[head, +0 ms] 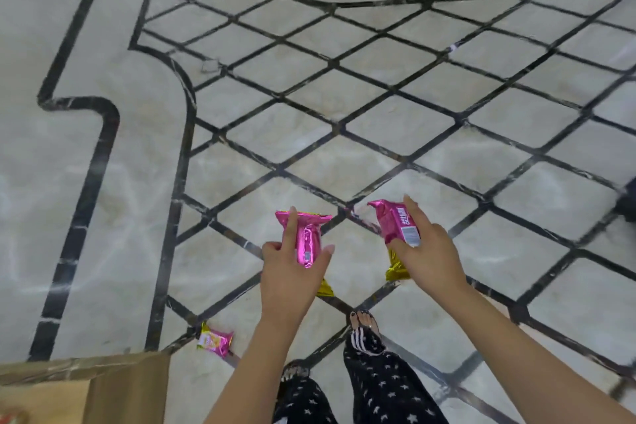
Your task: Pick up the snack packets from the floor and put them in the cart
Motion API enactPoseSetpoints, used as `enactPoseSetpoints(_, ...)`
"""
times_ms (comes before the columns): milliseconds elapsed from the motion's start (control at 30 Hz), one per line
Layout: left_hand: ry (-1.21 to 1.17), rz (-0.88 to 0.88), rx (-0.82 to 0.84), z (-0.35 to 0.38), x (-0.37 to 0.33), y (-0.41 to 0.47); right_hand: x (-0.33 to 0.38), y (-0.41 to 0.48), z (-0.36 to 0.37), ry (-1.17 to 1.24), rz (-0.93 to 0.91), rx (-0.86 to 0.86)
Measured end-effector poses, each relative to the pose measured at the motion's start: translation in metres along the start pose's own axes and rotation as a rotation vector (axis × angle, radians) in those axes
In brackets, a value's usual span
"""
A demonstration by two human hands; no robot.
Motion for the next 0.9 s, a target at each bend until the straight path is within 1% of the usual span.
enactPoseSetpoints(133, 0.048, 0.105, 0.067, -0.013, -0.001, -0.022, 0.008, -0.057, -0.003, 0.137, 0.019, -0.15)
enactPoseSetpoints(233, 0.08, 0.267, 0.11, -0.035, 0.006, -0.042, 0.001, -0.117, 0.003, 0.294, 0.061, -0.28)
enactPoseSetpoints(300, 0.106, 0.356, 0.146, -0.051, 0.016, -0.054, -0.006, -0.162, 0.012, 0.379, 0.105, -0.37)
enactPoseSetpoints(400, 0.146, 0.479, 0.195, -0.068, 0.025, -0.077, -0.013, -0.226, 0.022, 0.492, 0.125, -0.495)
enactPoseSetpoints(500, 0.15, 0.586, 0.247, -0.071, 0.026, -0.105, -0.028, -0.279, 0.025, 0.525, 0.173, -0.576)
enactPoseSetpoints(600, 0.196, 0.705, 0.345, -0.059, 0.016, -0.143, -0.056, -0.332, 0.024, 0.521, 0.24, -0.65)
enactPoseSetpoints(700, 0.272, 0.835, 0.423, -0.041, -0.002, -0.186, -0.085, -0.391, 0.021, 0.525, 0.32, -0.776)
enactPoseSetpoints(900, 0.332, 1.074, 0.515, -0.011, -0.037, -0.288, -0.145, -0.521, 0.021, 0.511, 0.518, -0.999)
Point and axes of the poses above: each hand's wrist, its own y-axis towards the middle knuckle, its own z-axis out of the palm, x = y × z, the point moved 6 cm from there along y, towards the middle knuckle, and after that the axes turned 12 degrees about y, right-handed, at the moved point
